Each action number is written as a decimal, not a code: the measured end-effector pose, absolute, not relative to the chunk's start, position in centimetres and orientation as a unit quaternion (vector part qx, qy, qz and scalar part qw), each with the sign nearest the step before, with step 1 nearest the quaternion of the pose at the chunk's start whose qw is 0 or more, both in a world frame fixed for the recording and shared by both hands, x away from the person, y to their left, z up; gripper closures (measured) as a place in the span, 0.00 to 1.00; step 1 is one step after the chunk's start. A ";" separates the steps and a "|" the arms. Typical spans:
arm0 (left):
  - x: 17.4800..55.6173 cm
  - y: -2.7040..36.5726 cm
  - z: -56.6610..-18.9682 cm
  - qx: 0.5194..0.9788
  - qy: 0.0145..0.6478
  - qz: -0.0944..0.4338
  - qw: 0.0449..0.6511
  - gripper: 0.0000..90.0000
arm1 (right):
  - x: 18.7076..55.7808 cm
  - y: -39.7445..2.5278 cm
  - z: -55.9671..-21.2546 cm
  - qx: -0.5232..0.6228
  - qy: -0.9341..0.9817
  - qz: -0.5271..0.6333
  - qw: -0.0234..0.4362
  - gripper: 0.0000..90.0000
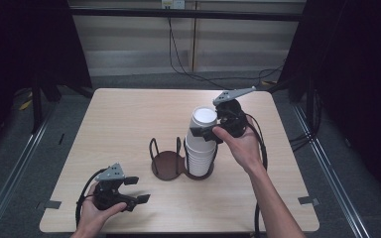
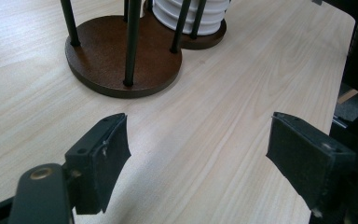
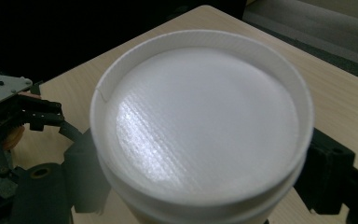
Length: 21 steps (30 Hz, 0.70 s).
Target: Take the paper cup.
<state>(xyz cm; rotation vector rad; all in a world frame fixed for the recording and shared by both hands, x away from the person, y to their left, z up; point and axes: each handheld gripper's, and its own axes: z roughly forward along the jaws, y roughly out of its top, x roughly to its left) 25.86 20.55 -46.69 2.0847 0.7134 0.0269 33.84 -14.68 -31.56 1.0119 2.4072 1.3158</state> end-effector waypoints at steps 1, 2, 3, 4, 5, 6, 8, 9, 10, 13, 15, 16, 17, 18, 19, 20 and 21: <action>25.9 20.6 -46.7 0.844 0.289 0.011 0.452 0.23 | 33.8 -14.7 -31.5 0.344 0.818 0.449 0.108 0.22; 25.9 20.6 -46.7 0.845 0.289 0.011 0.451 0.23 | 33.8 -14.7 -31.5 0.344 0.817 0.450 0.107 0.22; 25.9 20.6 -46.7 0.845 0.289 0.011 0.451 0.23 | 33.8 -14.7 -31.5 0.344 0.817 0.450 0.107 0.22; 25.9 20.6 -46.7 0.845 0.289 0.010 0.450 0.23 | 33.7 -14.9 -31.3 0.344 0.814 0.455 0.109 0.22; 25.9 20.6 -46.7 0.845 0.289 0.010 0.450 0.23 | 33.7 -14.9 -31.3 0.344 0.814 0.455 0.109 0.22; 25.9 20.5 -46.7 0.844 0.289 0.011 0.451 0.23 | 33.7 -14.9 -31.2 0.344 0.812 0.458 0.109 0.22; 25.9 20.5 -46.7 0.845 0.289 0.010 0.451 0.23 | 33.6 -15.0 -31.2 0.345 0.811 0.461 0.107 0.22; 25.9 20.5 -46.7 0.844 0.289 0.011 0.451 0.23 | 33.6 -15.0 -31.1 0.344 0.811 0.461 0.107 0.22; 25.9 20.5 -46.7 0.844 0.290 0.012 0.451 0.23 | 33.6 -15.0 -31.1 0.344 0.811 0.461 0.107 0.22; 25.9 20.6 -46.7 0.844 0.291 0.011 0.450 0.23 | 33.5 -15.1 -31.1 0.341 0.810 0.464 0.108 0.22; 25.9 20.6 -46.7 0.844 0.291 0.011 0.451 0.23 | 33.5 -15.1 -31.0 0.341 0.809 0.466 0.107 0.22; 25.9 20.6 -46.7 0.844 0.291 0.011 0.451 0.23 | 33.5 -15.2 -31.0 0.341 0.809 0.467 0.107 0.22; 25.9 20.6 -46.7 0.844 0.291 0.010 0.451 0.23 | 33.5 -15.2 -31.0 0.340 0.808 0.469 0.107 0.22; 25.9 20.5 -46.7 0.843 0.291 0.009 0.451 0.23 | 33.4 -15.3 -30.9 0.340 0.807 0.471 0.107 0.22; 25.9 20.5 -46.7 0.843 0.291 0.009 0.451 0.23 | 33.4 -15.3 -30.9 0.340 0.806 0.472 0.107 0.22; 25.9 20.5 -46.7 0.844 0.291 0.009 0.451 0.23 | 33.4 -15.3 -30.9 0.340 0.806 0.473 0.108 0.22; 25.9 20.5 -46.7 0.844 0.291 0.009 0.451 0.23 | 33.4 -15.3 -30.8 0.340 0.806 0.473 0.107 0.22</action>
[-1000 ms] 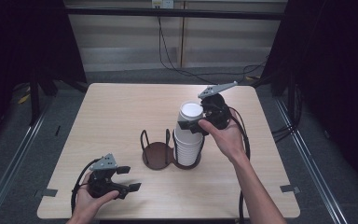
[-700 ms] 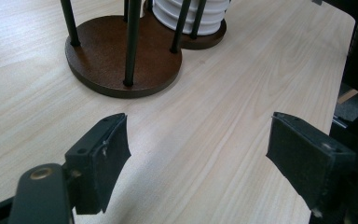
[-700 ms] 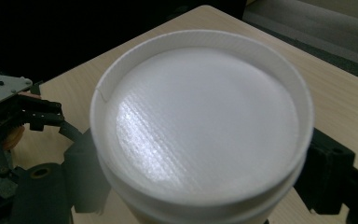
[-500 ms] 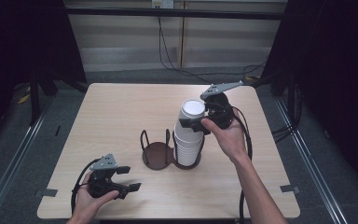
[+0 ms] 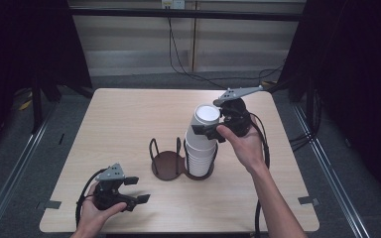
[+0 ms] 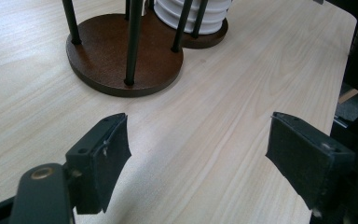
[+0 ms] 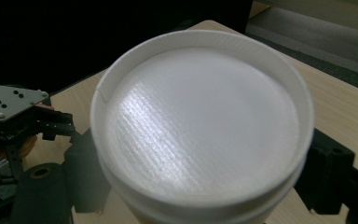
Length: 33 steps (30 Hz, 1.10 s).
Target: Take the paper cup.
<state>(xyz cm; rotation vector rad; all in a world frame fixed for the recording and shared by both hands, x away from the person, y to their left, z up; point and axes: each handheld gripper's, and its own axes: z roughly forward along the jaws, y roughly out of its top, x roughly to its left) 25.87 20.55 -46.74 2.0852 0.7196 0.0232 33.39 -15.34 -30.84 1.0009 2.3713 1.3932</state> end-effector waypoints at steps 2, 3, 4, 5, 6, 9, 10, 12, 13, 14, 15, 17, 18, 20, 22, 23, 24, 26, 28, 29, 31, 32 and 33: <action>25.9 20.6 -46.7 0.844 0.291 0.011 0.451 0.23 | 33.4 -15.4 -30.8 0.339 0.805 0.474 0.109 0.23; 25.9 20.6 -46.7 0.844 0.291 0.011 0.451 0.23 | 33.3 -15.4 -30.7 0.337 0.806 0.473 0.110 0.23; 25.9 20.6 -46.7 0.844 0.291 0.011 0.451 0.23 | 33.3 -15.4 -30.7 0.337 0.806 0.473 0.110 0.23; 25.9 20.6 -46.7 0.844 0.291 0.010 0.451 0.23 | 33.3 -15.5 -30.6 0.339 0.805 0.475 0.108 0.23; 25.9 20.6 -46.7 0.844 0.291 0.010 0.451 0.23 | 33.3 -15.5 -30.6 0.339 0.805 0.475 0.108 0.23; 25.9 20.5 -46.8 0.845 0.290 0.008 0.449 0.23 | 33.2 -15.7 -30.3 0.335 0.804 0.479 0.108 0.23; 25.9 20.5 -46.8 0.845 0.289 0.008 0.450 0.23 | 33.2 -15.8 -30.2 0.335 0.802 0.482 0.109 0.23; 25.9 20.5 -46.8 0.845 0.289 0.008 0.450 0.23 | 33.1 -16.0 -29.9 0.336 0.798 0.487 0.110 0.23; 25.9 20.5 -46.8 0.845 0.290 0.009 0.449 0.23 | 33.1 -16.1 -29.9 0.335 0.797 0.490 0.110 0.23; 25.9 20.5 -46.8 0.845 0.290 0.009 0.449 0.23 | 33.1 -16.1 -29.9 0.335 0.797 0.490 0.110 0.23; 25.9 20.5 -46.8 0.845 0.290 0.008 0.449 0.23 | 33.0 -16.2 -29.7 0.334 0.796 0.493 0.110 0.23; 25.9 20.5 -46.8 0.845 0.290 0.008 0.449 0.23 | 32.9 -16.3 -29.6 0.338 0.794 0.494 0.110 0.23; 25.9 20.5 -46.8 0.845 0.290 0.008 0.449 0.23 | 32.9 -16.3 -29.6 0.338 0.794 0.494 0.110 0.23; 25.9 20.5 -46.8 0.845 0.290 0.008 0.449 0.23 | 32.9 -16.4 -29.5 0.337 0.792 0.497 0.109 0.23; 25.9 20.5 -46.8 0.846 0.289 0.008 0.448 0.23 | 32.9 -16.5 -29.5 0.337 0.790 0.499 0.110 0.23; 25.9 20.5 -46.8 0.846 0.290 0.008 0.448 0.23 | 32.8 -16.6 -29.4 0.338 0.788 0.503 0.110 0.23; 25.9 20.5 -46.8 0.846 0.289 0.008 0.447 0.23 | 32.8 -16.6 -29.3 0.337 0.788 0.503 0.113 0.24; 25.9 20.5 -46.8 0.846 0.289 0.008 0.448 0.23 | 32.7 -16.7 -29.2 0.336 0.787 0.505 0.112 0.24; 25.9 20.4 -46.8 0.847 0.289 0.007 0.447 0.23 | 32.6 -16.9 -29.1 0.335 0.784 0.510 0.116 0.24; 25.9 20.4 -46.8 0.846 0.290 0.007 0.448 0.23 | 32.6 -17.0 -29.0 0.337 0.782 0.512 0.118 0.24; 25.9 20.4 -46.9 0.846 0.289 0.007 0.447 0.23 | 32.5 -17.2 -28.9 0.337 0.779 0.515 0.118 0.24; 25.9 20.4 -46.9 0.846 0.290 0.006 0.447 0.23 | 32.5 -17.3 -28.8 0.337 0.778 0.516 0.120 0.24; 25.9 20.4 -46.9 0.846 0.290 0.007 0.447 0.23 | 32.4 -17.4 -28.8 0.336 0.777 0.519 0.121 0.24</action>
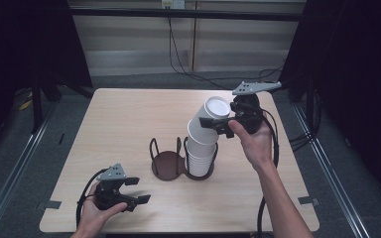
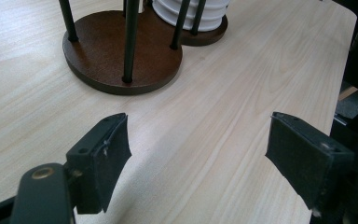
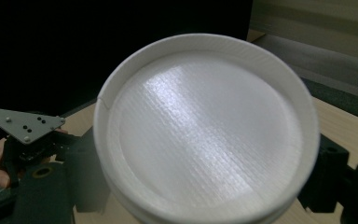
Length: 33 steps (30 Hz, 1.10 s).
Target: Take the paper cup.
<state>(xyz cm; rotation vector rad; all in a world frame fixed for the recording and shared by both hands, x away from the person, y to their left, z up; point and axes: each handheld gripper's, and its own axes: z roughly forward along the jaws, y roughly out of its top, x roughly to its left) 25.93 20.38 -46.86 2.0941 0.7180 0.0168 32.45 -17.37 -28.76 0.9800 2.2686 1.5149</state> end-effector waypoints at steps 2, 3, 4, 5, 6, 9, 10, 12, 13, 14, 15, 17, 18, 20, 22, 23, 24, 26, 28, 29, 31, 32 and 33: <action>25.9 20.4 -46.8 0.845 0.291 0.007 0.448 0.23 | 32.4 -17.6 -28.6 0.338 0.772 0.524 0.122 0.24; 25.9 20.4 -46.8 0.845 0.291 0.007 0.448 0.23 | 32.3 -17.7 -28.5 0.339 0.771 0.526 0.122 0.24; 25.9 20.4 -46.8 0.846 0.289 0.007 0.448 0.23 | 32.2 -17.8 -28.4 0.340 0.768 0.530 0.122 0.24; 25.9 20.4 -46.8 0.846 0.290 0.008 0.447 0.23 | 32.1 -18.0 -28.4 0.342 0.763 0.535 0.122 0.24; 25.9 20.4 -46.8 0.846 0.290 0.008 0.447 0.23 | 32.1 -18.2 -28.3 0.342 0.760 0.540 0.120 0.24; 25.9 20.4 -46.8 0.845 0.291 0.007 0.448 0.23 | 32.0 -18.5 -28.2 0.342 0.755 0.547 0.119 0.24; 25.9 20.4 -46.9 0.845 0.290 0.006 0.448 0.23 | 31.9 -18.7 -28.1 0.343 0.751 0.551 0.118 0.24; 25.9 20.4 -46.8 0.845 0.291 0.007 0.448 0.23 | 31.8 -18.9 -28.0 0.343 0.746 0.559 0.119 0.24; 25.9 20.4 -46.8 0.845 0.291 0.007 0.448 0.23 | 31.8 -19.0 -28.0 0.343 0.743 0.563 0.117 0.24; 25.9 20.4 -46.8 0.846 0.291 0.007 0.448 0.23 | 31.8 -19.1 -27.9 0.343 0.741 0.566 0.115 0.24; 25.9 20.4 -46.8 0.846 0.291 0.007 0.448 0.23 | 31.8 -19.1 -27.9 0.343 0.741 0.566 0.115 0.24; 25.9 20.4 -46.8 0.846 0.290 0.007 0.447 0.23 | 31.6 -19.4 -27.8 0.343 0.737 0.571 0.115 0.24; 25.9 20.4 -46.8 0.846 0.291 0.007 0.448 0.23 | 31.6 -19.4 -27.7 0.343 0.736 0.572 0.115 0.24; 25.9 20.4 -46.8 0.846 0.291 0.007 0.448 0.23 | 31.4 -19.6 -27.6 0.342 0.733 0.576 0.115 0.24; 25.9 20.4 -46.8 0.846 0.290 0.007 0.448 0.23 | 31.3 -19.8 -27.5 0.342 0.731 0.580 0.111 0.24; 25.9 20.4 -46.8 0.846 0.290 0.007 0.448 0.23 | 31.2 -19.9 -27.4 0.342 0.730 0.582 0.110 0.24; 25.9 20.4 -46.8 0.846 0.291 0.007 0.448 0.23 | 31.1 -20.0 -27.4 0.342 0.729 0.583 0.109 0.24; 25.9 20.4 -46.8 0.846 0.289 0.007 0.447 0.23 | 30.9 -20.3 -27.4 0.341 0.726 0.587 0.110 0.24; 25.9 20.4 -46.8 0.846 0.289 0.008 0.448 0.23 | 30.7 -20.5 -27.4 0.343 0.726 0.586 0.110 0.24; 25.9 20.4 -46.8 0.846 0.289 0.008 0.448 0.23 | 30.7 -20.5 -27.4 0.343 0.726 0.586 0.110 0.24; 25.9 20.4 -46.8 0.846 0.288 0.008 0.448 0.23 | 30.3 -20.9 -27.5 0.342 0.723 0.590 0.111 0.24; 25.9 20.4 -46.8 0.846 0.288 0.008 0.448 0.23 | 30.1 -21.1 -27.6 0.342 0.720 0.593 0.114 0.24; 25.9 20.4 -46.8 0.846 0.288 0.008 0.448 0.23 | 29.9 -21.3 -27.6 0.342 0.716 0.598 0.116 0.24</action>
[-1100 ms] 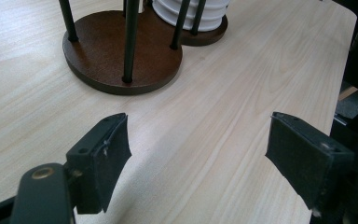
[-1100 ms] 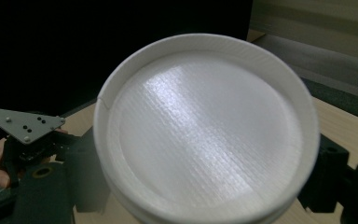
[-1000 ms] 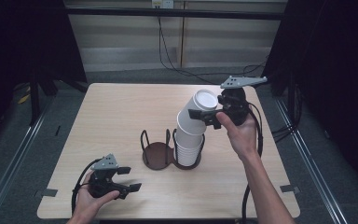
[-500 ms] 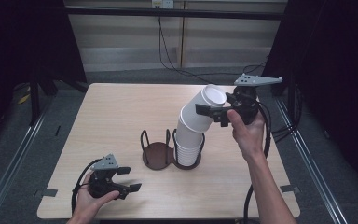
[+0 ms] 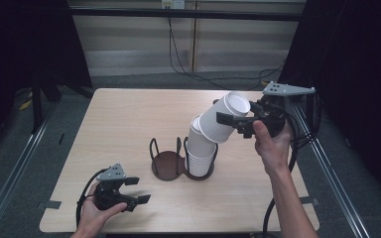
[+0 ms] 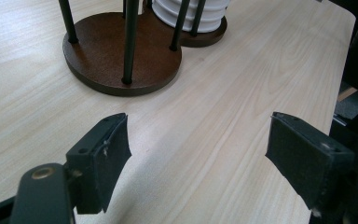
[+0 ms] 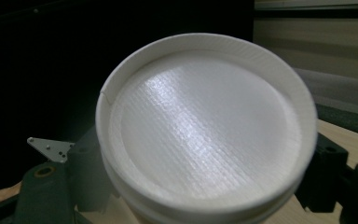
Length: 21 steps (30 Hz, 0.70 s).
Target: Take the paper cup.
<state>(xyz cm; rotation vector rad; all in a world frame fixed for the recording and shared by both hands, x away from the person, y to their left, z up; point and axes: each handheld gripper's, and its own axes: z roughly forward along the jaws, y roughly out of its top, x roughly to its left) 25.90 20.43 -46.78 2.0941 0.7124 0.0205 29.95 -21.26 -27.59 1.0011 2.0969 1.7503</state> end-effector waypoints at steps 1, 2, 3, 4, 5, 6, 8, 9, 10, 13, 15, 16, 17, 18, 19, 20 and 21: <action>25.9 20.4 -46.8 0.846 0.288 0.008 0.448 0.23 | 29.8 -21.4 -27.6 0.343 0.714 0.600 0.116 0.24; 25.9 20.4 -46.8 0.846 0.288 0.008 0.448 0.23 | 29.7 -21.6 -27.6 0.343 0.714 0.599 0.115 0.24; 25.9 20.4 -46.8 0.846 0.288 0.009 0.449 0.23 | 29.6 -21.7 -27.6 0.345 0.714 0.598 0.117 0.24; 25.9 20.4 -46.8 0.846 0.288 0.008 0.448 0.23 | 29.5 -21.9 -27.7 0.346 0.713 0.598 0.117 0.24; 25.9 20.4 -46.8 0.846 0.288 0.008 0.449 0.23 | 29.3 -22.0 -27.7 0.348 0.713 0.597 0.118 0.24; 25.9 20.4 -46.8 0.846 0.288 0.008 0.449 0.23 | 29.3 -22.0 -27.7 0.348 0.713 0.597 0.118 0.24; 25.9 20.5 -46.8 0.844 0.290 0.004 0.452 0.23 | 29.0 -22.4 -27.8 0.348 0.713 0.598 0.113 0.24; 25.9 20.5 -46.6 0.840 0.289 -0.002 0.459 0.23 | 28.5 -22.6 -27.9 0.350 0.713 0.596 0.118 0.24; 25.9 20.5 -46.6 0.840 0.289 -0.002 0.459 0.23 | 28.5 -22.6 -27.9 0.350 0.713 0.596 0.118 0.24; 25.8 20.4 -46.6 0.839 0.287 -0.001 0.462 0.23 | 27.7 -23.2 -28.2 0.352 0.711 0.597 0.121 0.24; 25.8 20.4 -46.5 0.839 0.287 0.001 0.463 0.23 | 27.4 -23.5 -28.4 0.357 0.710 0.596 0.120 0.24; 25.8 20.4 -46.5 0.839 0.287 0.001 0.463 0.23 | 27.4 -23.5 -28.4 0.357 0.710 0.596 0.120 0.24; 25.8 20.5 -46.5 0.838 0.286 0.002 0.464 0.23 | 27.2 -23.8 -28.6 0.361 0.709 0.594 0.120 0.24; 25.8 20.5 -46.5 0.838 0.286 0.002 0.464 0.23 | 27.1 -23.9 -28.8 0.362 0.708 0.594 0.120 0.24; 25.8 20.5 -46.4 0.840 0.282 0.002 0.462 0.23 | 27.1 -24.0 -28.9 0.364 0.707 0.594 0.120 0.24; 25.8 20.5 -46.4 0.842 0.280 0.003 0.462 0.23 | 27.0 -24.0 -29.1 0.367 0.707 0.593 0.119 0.24; 25.7 20.5 -46.4 0.842 0.279 0.005 0.462 0.23 | 27.0 -24.1 -29.3 0.368 0.707 0.593 0.117 0.24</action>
